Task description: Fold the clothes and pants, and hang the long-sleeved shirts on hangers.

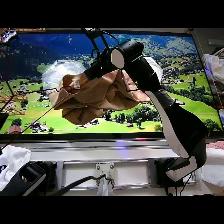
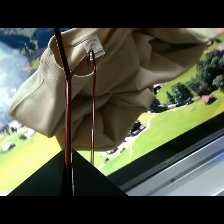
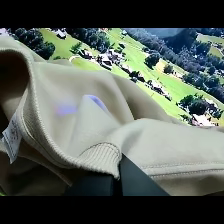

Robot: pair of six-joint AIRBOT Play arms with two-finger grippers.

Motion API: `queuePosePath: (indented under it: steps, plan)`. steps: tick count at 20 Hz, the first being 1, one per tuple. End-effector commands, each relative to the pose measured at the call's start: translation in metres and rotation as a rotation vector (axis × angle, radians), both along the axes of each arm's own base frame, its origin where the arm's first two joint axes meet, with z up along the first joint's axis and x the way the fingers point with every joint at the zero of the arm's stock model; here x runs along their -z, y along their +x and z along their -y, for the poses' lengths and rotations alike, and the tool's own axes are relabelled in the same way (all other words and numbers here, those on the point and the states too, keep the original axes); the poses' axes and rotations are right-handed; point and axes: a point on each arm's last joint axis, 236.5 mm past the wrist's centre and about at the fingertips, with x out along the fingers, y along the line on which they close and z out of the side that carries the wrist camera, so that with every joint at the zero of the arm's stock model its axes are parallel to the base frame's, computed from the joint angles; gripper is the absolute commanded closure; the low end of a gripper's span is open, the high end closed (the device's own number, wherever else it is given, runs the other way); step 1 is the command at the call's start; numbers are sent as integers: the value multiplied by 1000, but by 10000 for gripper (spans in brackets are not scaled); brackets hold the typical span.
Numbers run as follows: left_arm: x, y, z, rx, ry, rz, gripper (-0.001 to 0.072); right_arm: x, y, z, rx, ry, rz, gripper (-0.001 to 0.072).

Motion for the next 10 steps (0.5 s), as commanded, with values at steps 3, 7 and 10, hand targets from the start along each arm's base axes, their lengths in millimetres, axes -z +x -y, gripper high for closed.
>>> queuePosePath:
  steps: [3,7,10]
  plan:
    - [-5,32,24,130,109,165,701,2,-10,1,-11,-8,-36,682]
    - [5,59,44,164,143,197,700,4,-16,0,-20,-4,-63,682]
    - [3,70,57,203,160,226,700,4,-18,-2,-25,2,-75,682]
